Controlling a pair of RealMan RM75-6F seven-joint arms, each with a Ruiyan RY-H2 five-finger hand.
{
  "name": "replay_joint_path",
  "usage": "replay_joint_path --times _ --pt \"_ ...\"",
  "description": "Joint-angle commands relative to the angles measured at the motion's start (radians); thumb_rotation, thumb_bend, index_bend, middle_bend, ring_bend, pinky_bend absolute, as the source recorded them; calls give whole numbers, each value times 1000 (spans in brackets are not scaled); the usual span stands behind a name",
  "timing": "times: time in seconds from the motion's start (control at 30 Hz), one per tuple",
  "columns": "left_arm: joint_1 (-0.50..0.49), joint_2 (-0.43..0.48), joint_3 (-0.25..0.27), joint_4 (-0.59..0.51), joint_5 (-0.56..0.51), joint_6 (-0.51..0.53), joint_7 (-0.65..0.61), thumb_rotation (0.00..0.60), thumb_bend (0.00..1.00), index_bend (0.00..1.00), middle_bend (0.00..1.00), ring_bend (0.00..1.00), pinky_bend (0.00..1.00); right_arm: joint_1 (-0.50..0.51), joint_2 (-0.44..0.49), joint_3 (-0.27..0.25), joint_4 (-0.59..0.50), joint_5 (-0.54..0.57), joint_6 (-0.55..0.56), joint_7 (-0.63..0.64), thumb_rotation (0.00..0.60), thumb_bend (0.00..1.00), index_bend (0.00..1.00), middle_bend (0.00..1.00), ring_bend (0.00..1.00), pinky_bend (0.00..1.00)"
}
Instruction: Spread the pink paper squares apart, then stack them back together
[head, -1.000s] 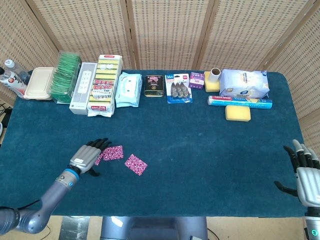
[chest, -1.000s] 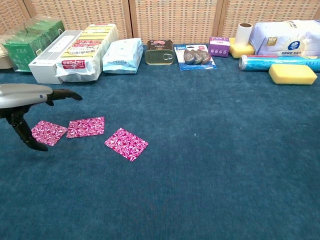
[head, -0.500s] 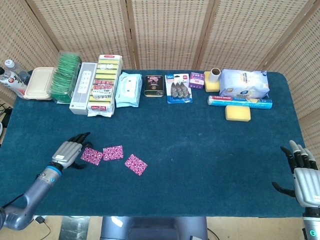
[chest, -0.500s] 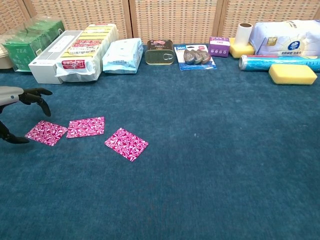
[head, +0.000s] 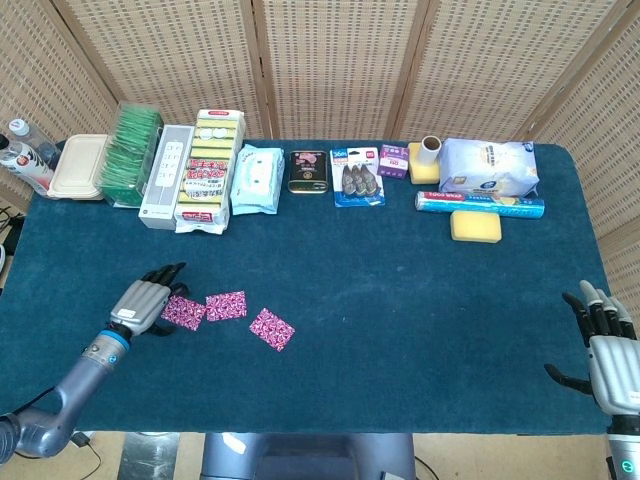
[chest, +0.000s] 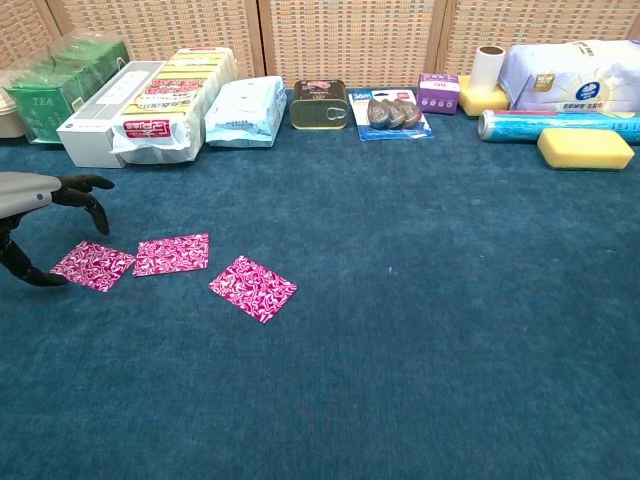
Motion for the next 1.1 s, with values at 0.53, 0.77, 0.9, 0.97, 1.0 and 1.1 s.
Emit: replay_joint_path --times 0.53,0.77,0.9,0.97,1.0,1.1 --pt "18 -32 -40 9 -20 -20 97 600 194 308 0 40 134 0 4 -1 -1 -1 -2 10 600 0 102 0 0 0" --pt "21 -36 -47 11 -25 -36 111 600 195 308 0 40 134 1 4 -1 -1 -1 -5 10 600 0 101 0 0 0" --pt "21 -37 -53 12 -27 -43 116 600 195 308 0 40 134 1 4 -1 -2 0 -5 11 600 0 102 0 0 0" --pt "21 -37 -57 9 -28 -46 118 600 195 308 0 40 134 1 4 -1 -1 0 -5 11 600 0 102 0 0 0" --pt "20 -36 -58 8 -28 -48 119 600 195 308 0 40 134 1 4 -1 -1 0 -5 12 600 0 102 0 0 0" --pt "19 -34 -62 5 -33 -54 127 600 195 308 0 40 134 1 5 -1 -2 0 -5 12 600 0 101 0 0 0"
